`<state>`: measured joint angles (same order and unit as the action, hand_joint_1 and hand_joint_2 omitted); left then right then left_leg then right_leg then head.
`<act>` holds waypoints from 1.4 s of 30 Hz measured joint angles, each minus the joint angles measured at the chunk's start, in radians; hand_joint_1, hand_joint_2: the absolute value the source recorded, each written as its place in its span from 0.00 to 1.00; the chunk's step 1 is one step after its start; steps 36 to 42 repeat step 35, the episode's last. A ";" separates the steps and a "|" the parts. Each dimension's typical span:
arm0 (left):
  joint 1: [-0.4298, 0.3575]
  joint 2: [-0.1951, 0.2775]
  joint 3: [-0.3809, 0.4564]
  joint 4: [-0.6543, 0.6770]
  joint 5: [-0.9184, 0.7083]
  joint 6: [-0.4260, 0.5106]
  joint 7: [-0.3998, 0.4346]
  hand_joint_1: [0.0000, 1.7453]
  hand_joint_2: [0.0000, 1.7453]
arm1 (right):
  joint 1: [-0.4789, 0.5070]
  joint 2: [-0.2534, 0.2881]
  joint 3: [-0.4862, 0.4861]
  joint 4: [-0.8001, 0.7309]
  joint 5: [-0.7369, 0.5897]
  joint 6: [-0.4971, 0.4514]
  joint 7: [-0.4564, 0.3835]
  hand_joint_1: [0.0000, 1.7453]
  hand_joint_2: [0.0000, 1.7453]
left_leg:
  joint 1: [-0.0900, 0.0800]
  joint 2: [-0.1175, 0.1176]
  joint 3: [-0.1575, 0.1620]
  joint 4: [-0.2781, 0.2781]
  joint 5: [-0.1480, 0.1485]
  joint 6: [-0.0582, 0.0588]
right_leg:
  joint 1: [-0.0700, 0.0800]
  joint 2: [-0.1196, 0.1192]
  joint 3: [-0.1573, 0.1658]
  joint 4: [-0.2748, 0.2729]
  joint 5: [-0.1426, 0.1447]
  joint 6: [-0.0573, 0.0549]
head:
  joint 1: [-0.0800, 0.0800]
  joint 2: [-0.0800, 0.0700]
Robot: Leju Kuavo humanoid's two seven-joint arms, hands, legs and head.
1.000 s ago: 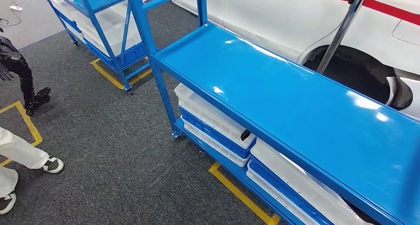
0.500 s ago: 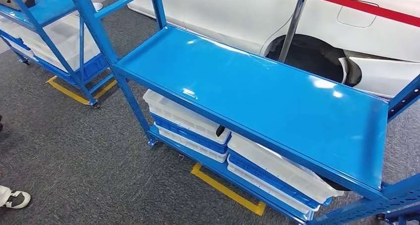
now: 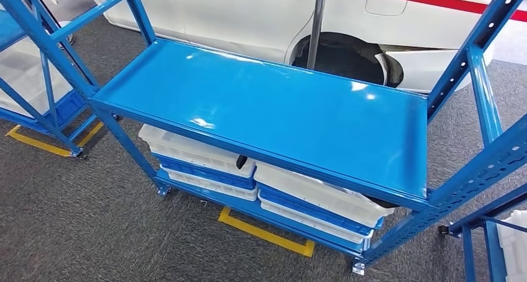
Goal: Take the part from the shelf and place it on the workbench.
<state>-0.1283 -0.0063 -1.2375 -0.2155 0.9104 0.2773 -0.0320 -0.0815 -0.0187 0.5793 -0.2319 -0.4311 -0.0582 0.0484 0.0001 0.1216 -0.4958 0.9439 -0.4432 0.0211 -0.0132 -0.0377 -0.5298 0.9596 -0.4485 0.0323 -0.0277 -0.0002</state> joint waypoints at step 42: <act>-0.001 0.000 -0.001 0.000 -0.001 -0.001 0.015 0.00 0.00 | -0.001 0.002 0.017 0.001 -0.011 0.003 0.000 0.00 0.00 | -0.003 -0.002 0.017 -0.021 0.009 -0.005 | 0.004 0.004 0.007 -0.026 0.021 -0.012 | 0.002 0.000</act>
